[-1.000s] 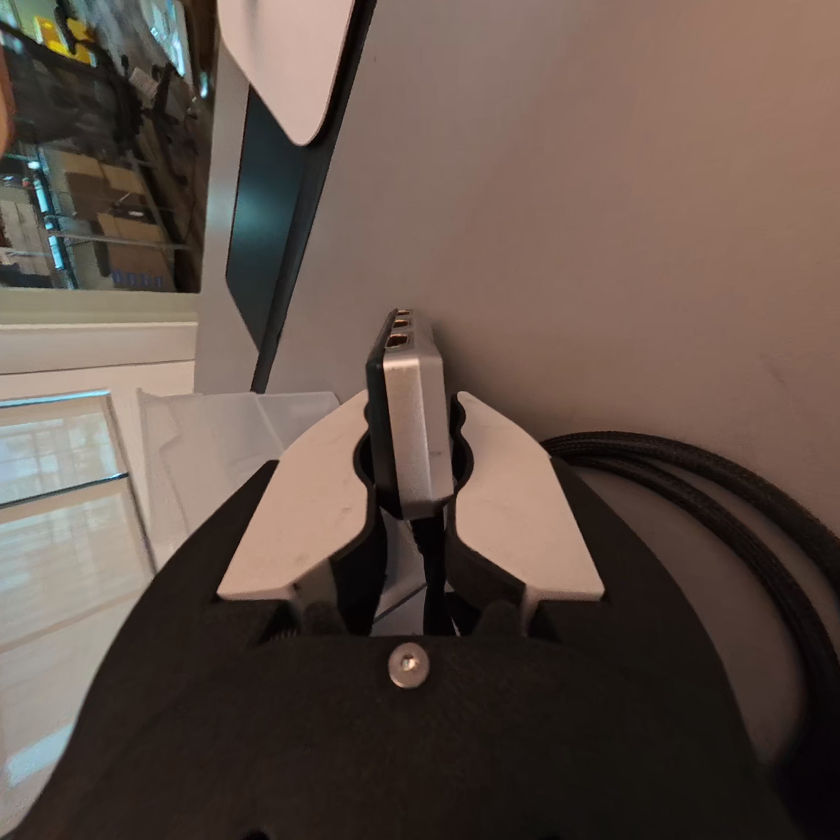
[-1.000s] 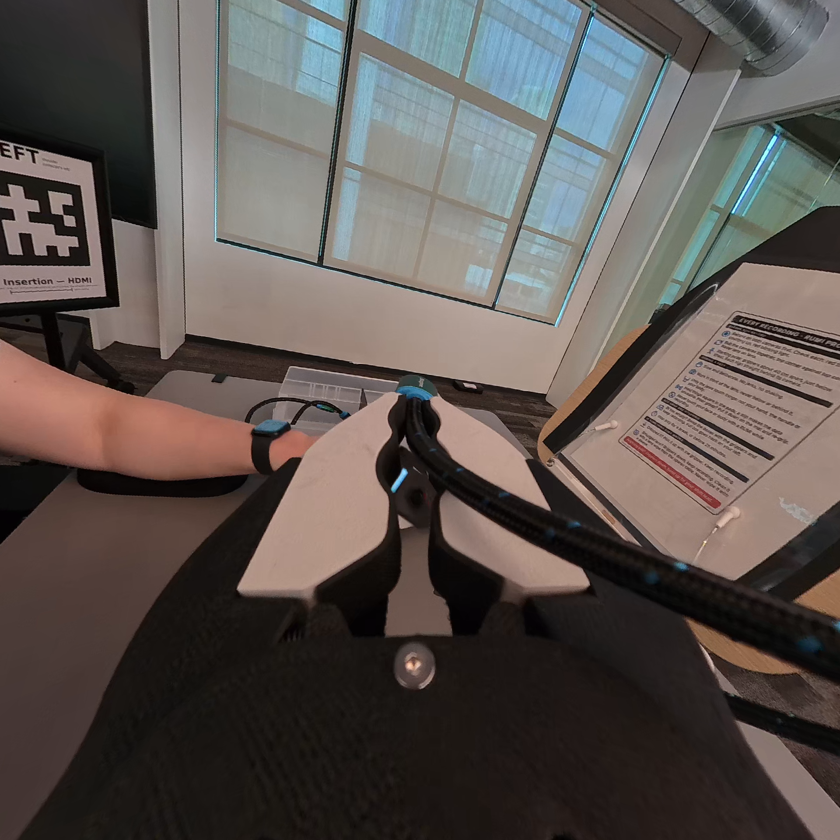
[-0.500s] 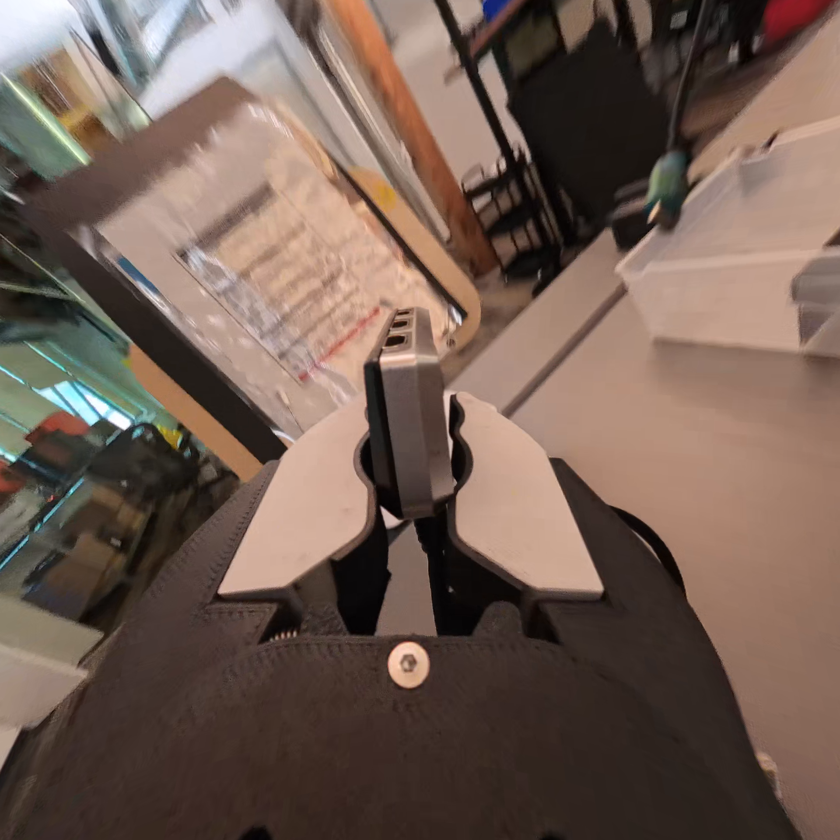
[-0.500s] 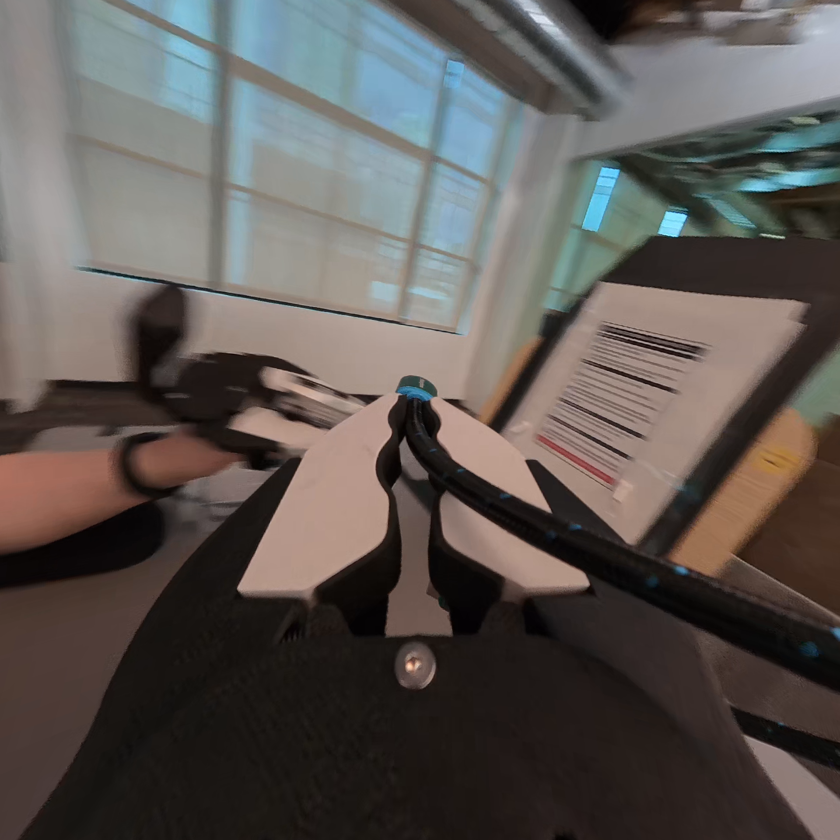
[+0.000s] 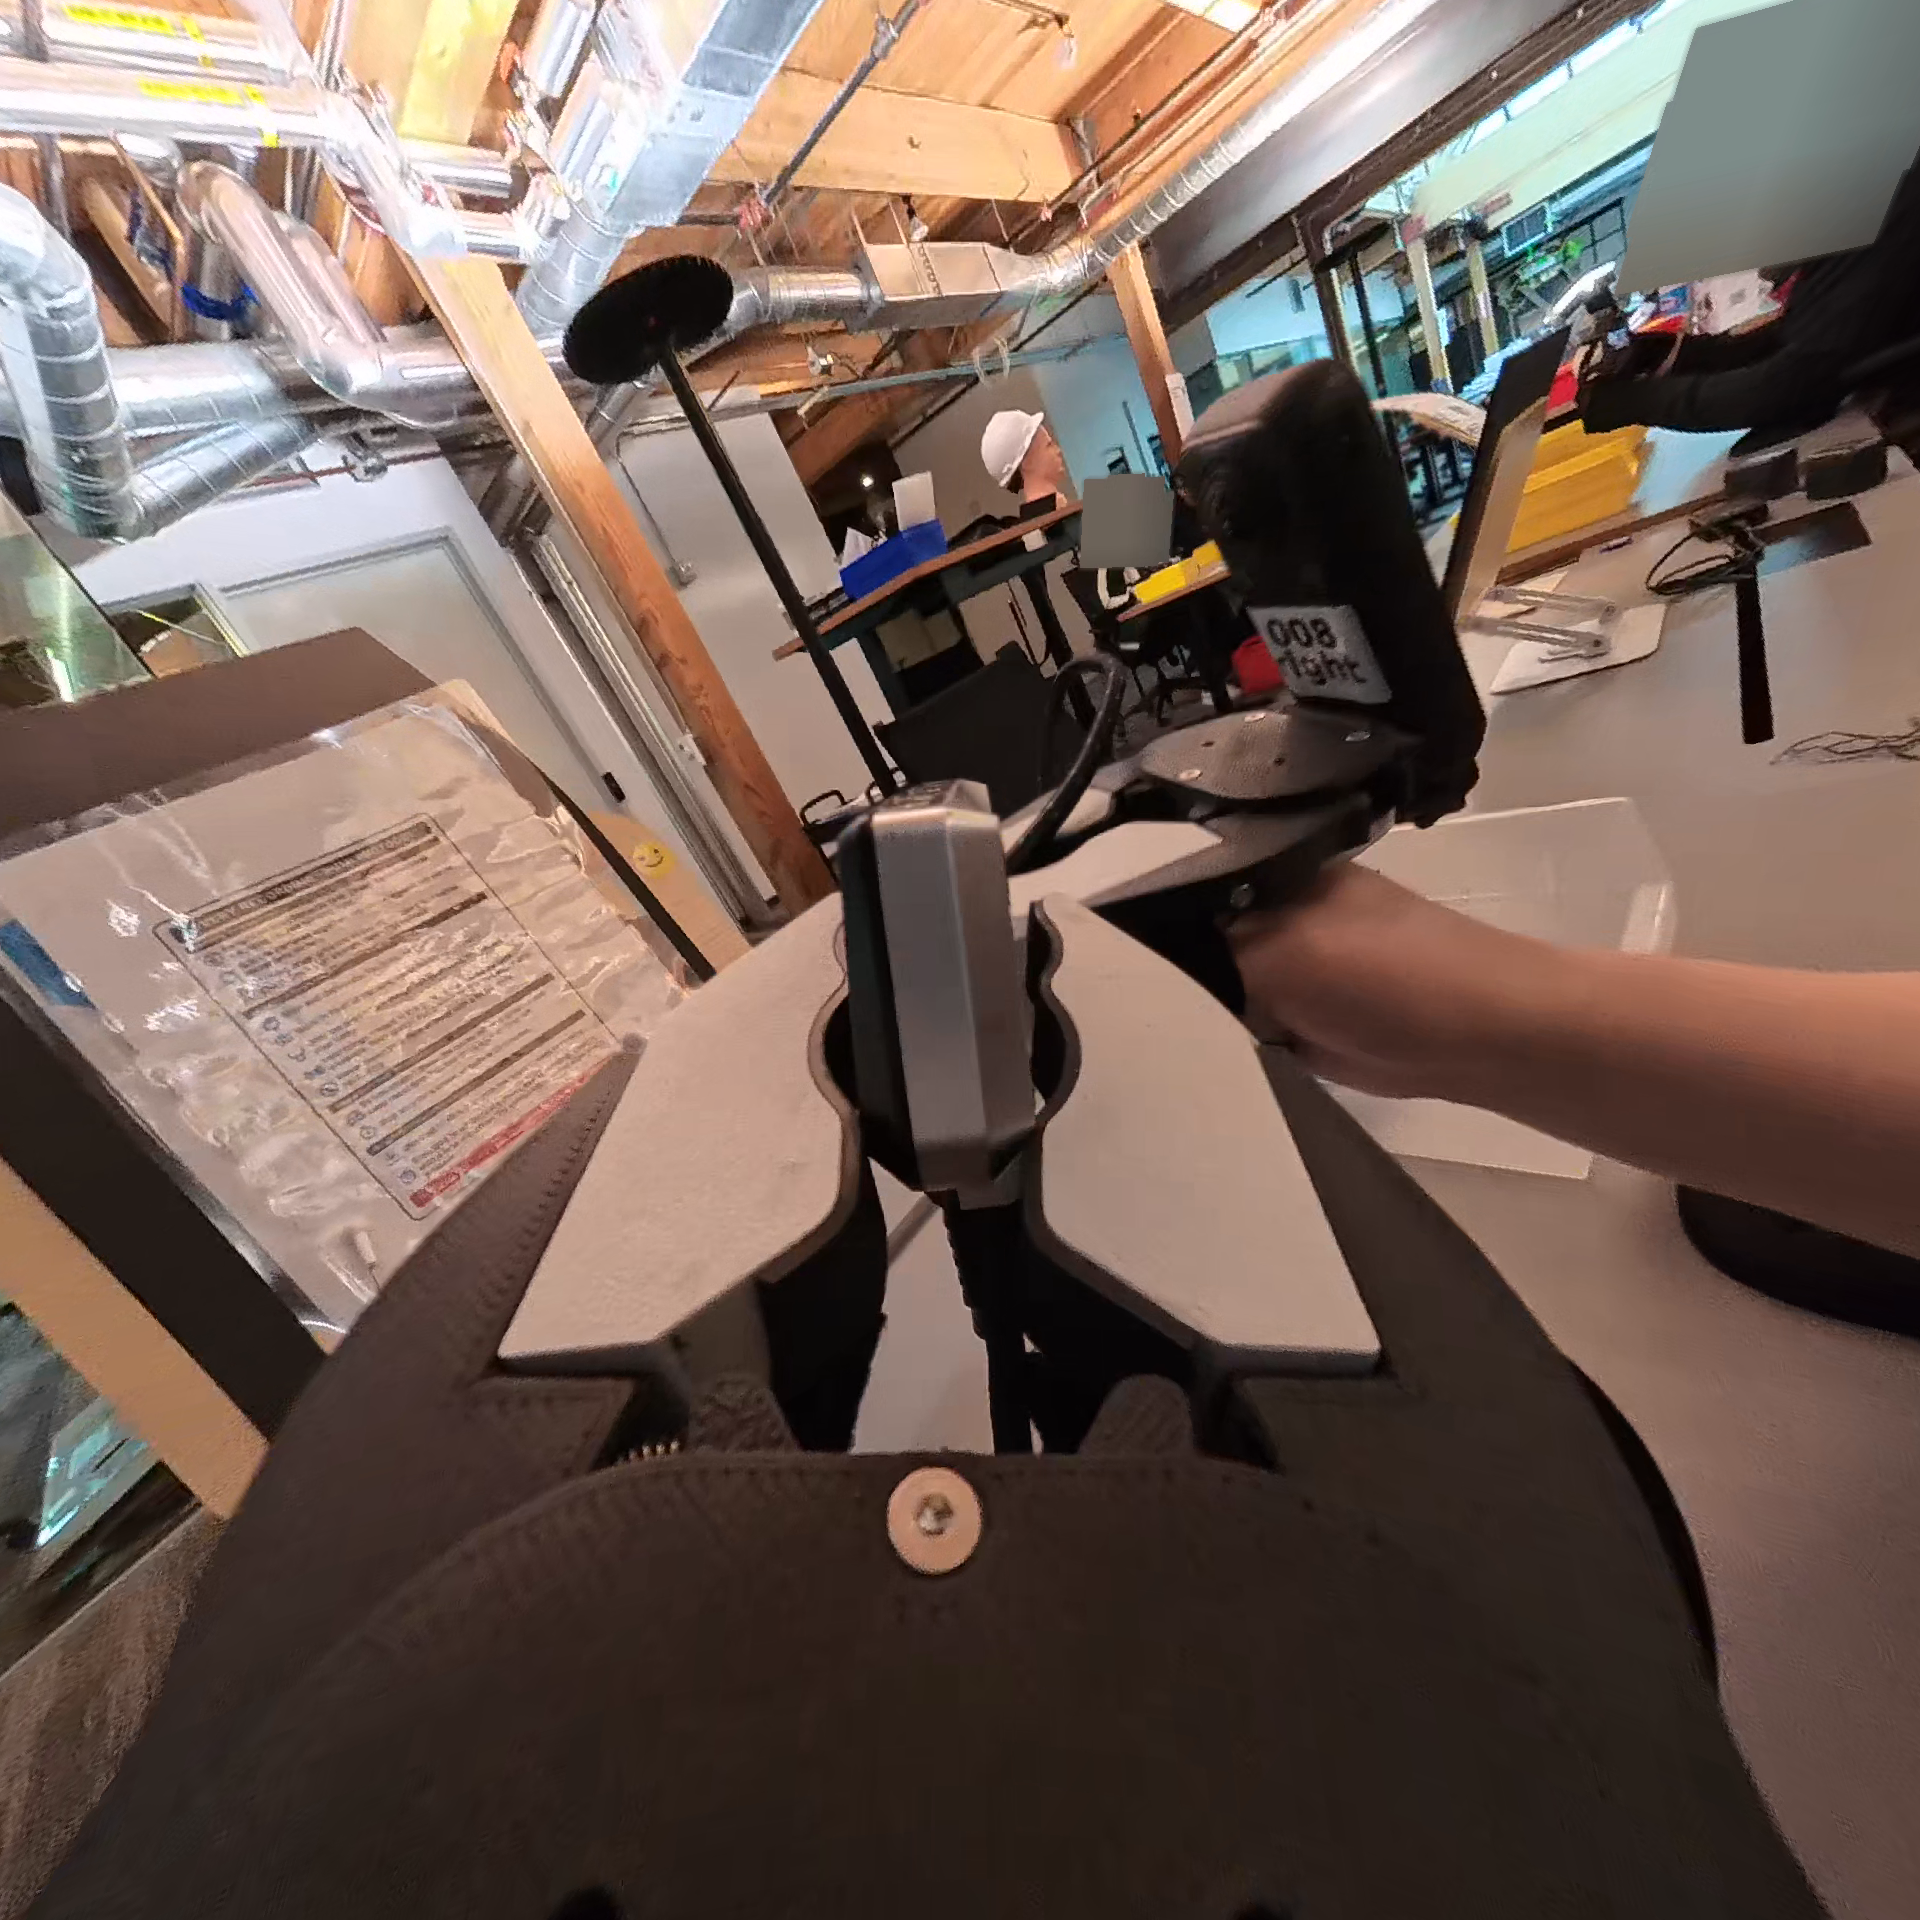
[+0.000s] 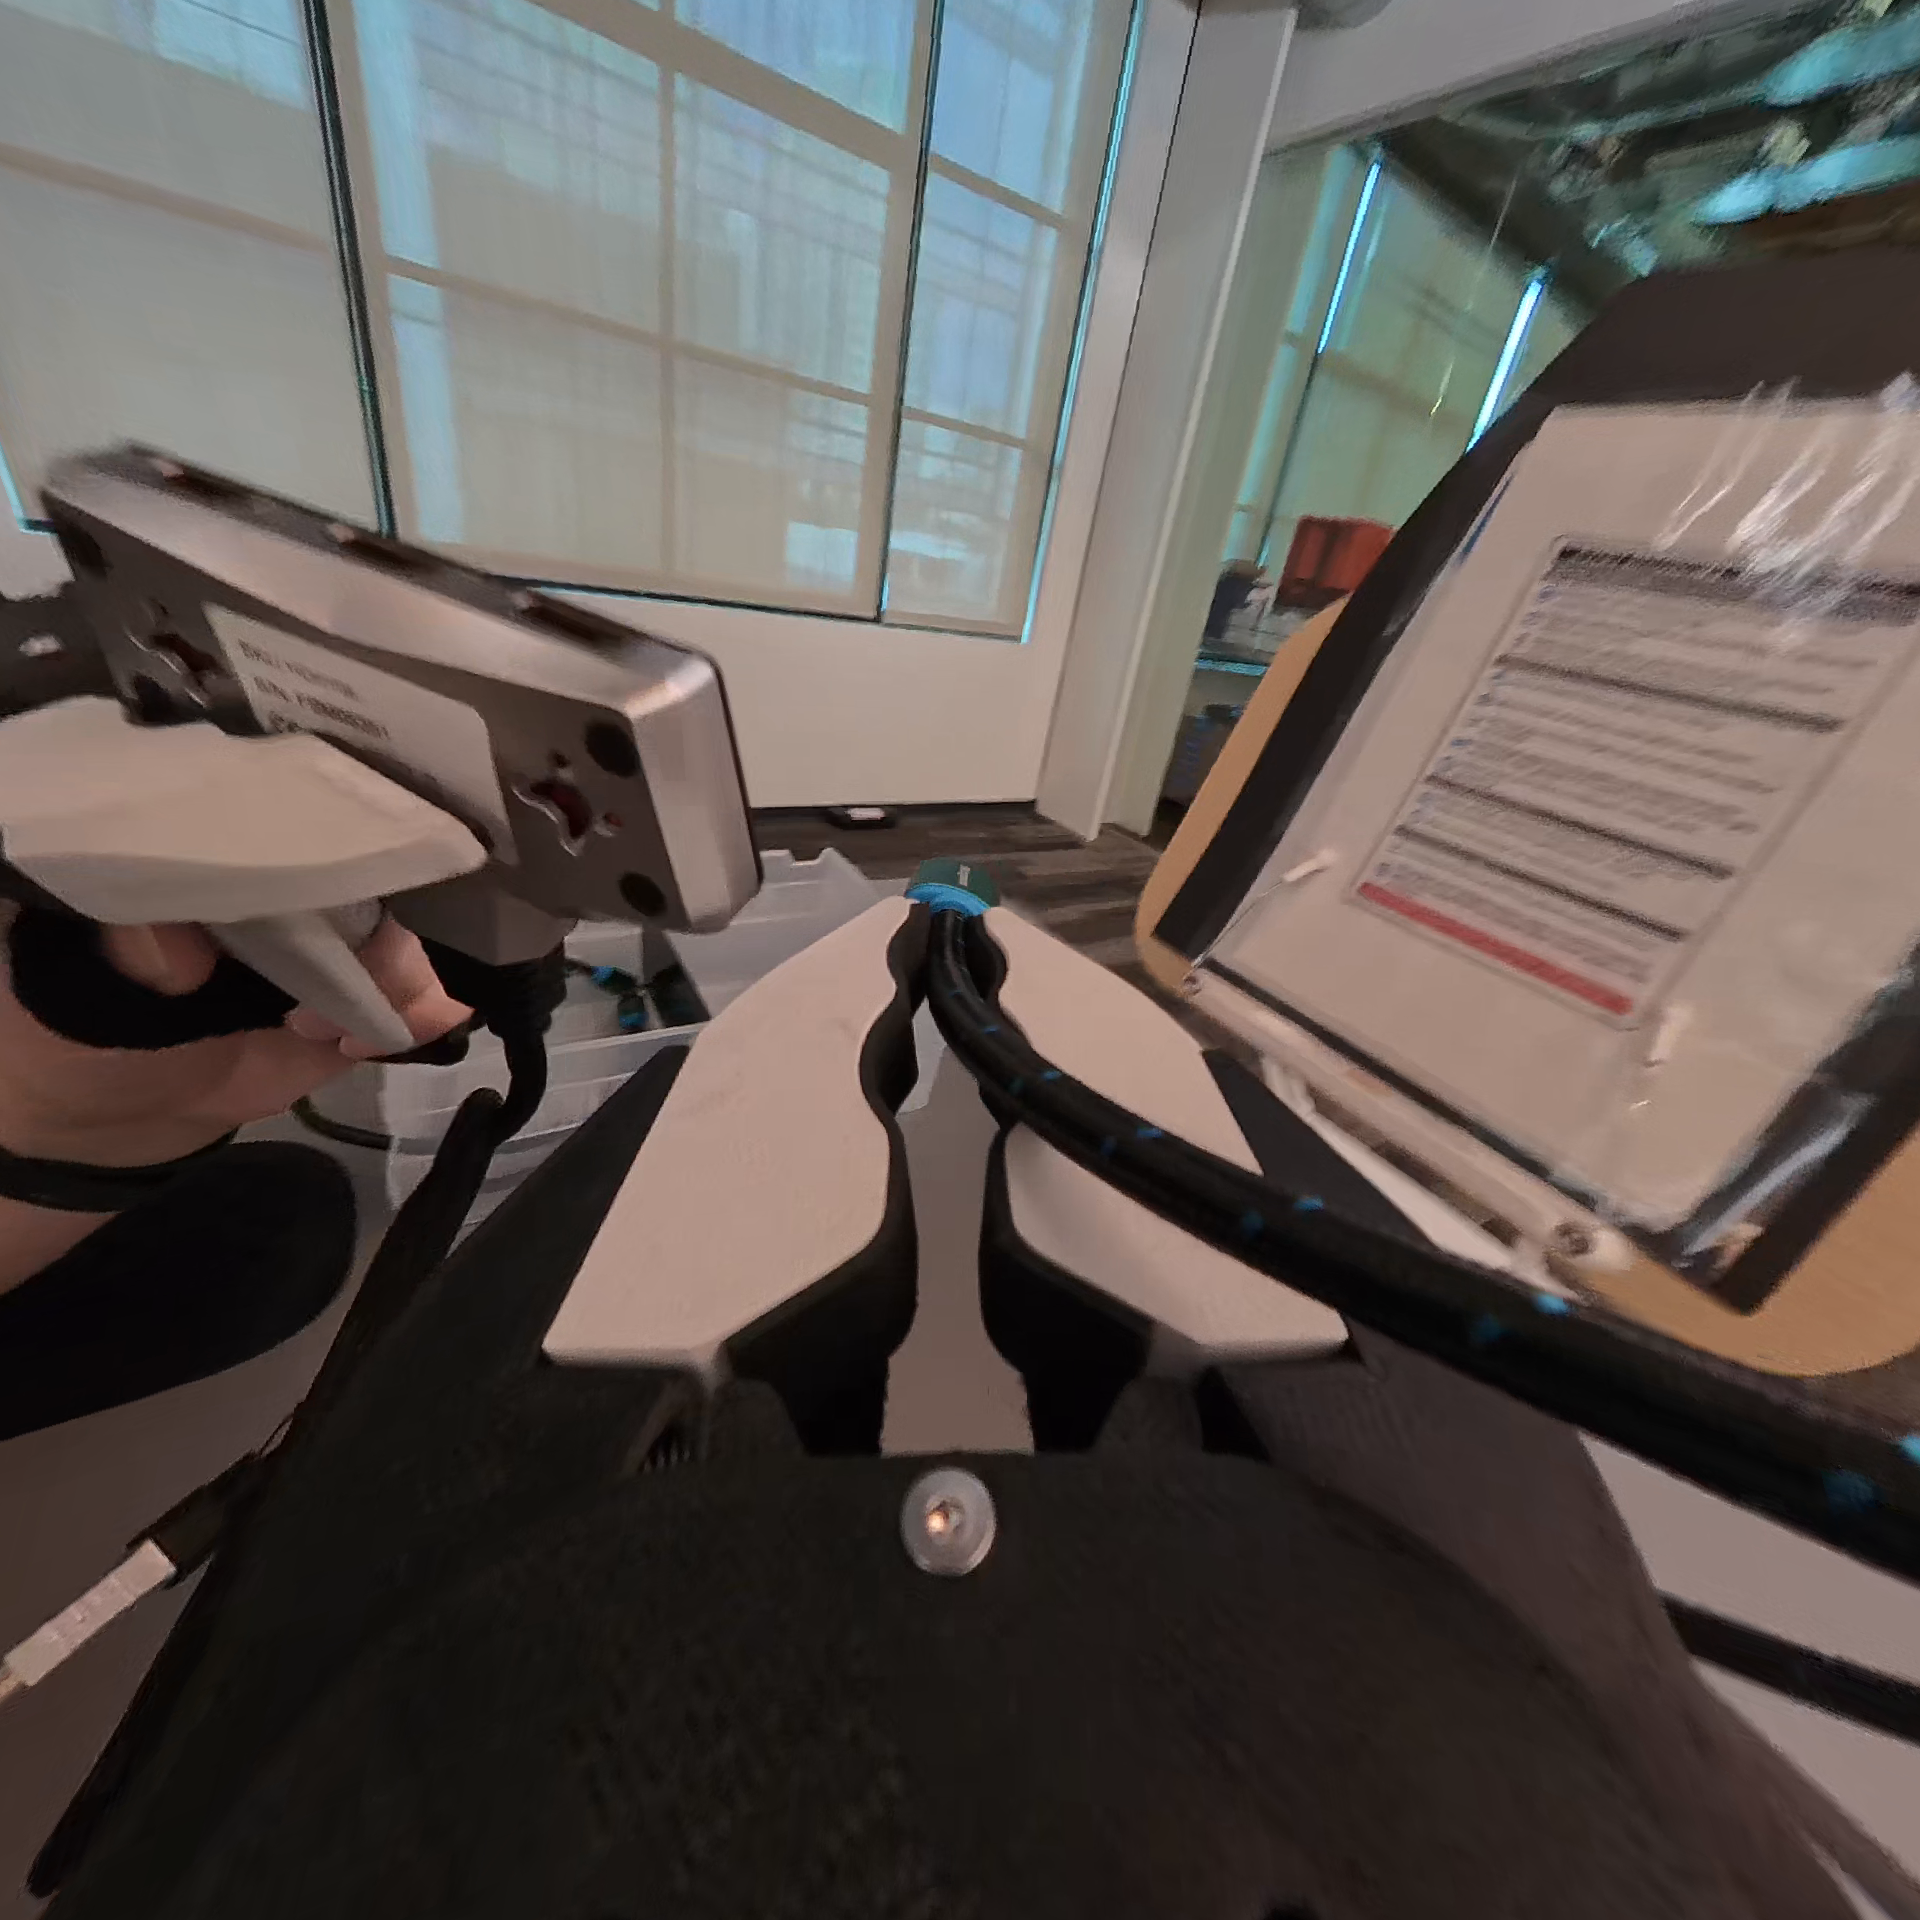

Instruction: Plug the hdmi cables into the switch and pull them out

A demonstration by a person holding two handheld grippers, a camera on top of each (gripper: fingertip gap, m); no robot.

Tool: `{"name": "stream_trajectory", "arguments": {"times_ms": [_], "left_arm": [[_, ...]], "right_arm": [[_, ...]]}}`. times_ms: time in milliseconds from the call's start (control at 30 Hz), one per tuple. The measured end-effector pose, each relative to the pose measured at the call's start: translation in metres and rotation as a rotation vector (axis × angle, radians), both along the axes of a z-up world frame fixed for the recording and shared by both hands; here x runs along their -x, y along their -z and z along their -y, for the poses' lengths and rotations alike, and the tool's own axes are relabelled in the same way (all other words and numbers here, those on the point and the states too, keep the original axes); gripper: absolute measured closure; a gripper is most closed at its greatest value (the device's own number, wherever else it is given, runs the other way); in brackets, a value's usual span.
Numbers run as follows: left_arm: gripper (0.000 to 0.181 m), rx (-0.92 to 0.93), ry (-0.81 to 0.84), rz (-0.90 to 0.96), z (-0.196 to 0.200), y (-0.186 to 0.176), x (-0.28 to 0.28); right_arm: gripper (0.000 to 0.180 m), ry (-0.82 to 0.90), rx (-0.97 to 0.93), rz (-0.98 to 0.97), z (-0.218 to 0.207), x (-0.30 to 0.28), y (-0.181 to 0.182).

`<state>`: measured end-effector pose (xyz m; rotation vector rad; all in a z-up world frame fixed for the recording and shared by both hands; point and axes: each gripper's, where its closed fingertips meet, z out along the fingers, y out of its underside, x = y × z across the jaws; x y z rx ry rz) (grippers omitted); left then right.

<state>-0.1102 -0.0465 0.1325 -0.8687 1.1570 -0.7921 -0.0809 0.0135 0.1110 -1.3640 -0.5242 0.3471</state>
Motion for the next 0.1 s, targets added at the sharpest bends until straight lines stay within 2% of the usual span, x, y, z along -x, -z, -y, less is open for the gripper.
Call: {"name": "stream_trajectory", "arguments": {"times_ms": [33, 100], "left_arm": [[0.155, 0.003, 0.003, 0.000, 0.0007, -0.0010, 0.0003], [0.155, 0.007, 0.003, -0.008, 0.0005, -0.0011, 0.0003]], "right_arm": [[0.173, -0.006, 0.019, -0.005, -0.0027, 0.0031, 0.0049], [0.173, -0.003, 0.041, -0.010, -0.0073, 0.0098, 0.0126]]}}
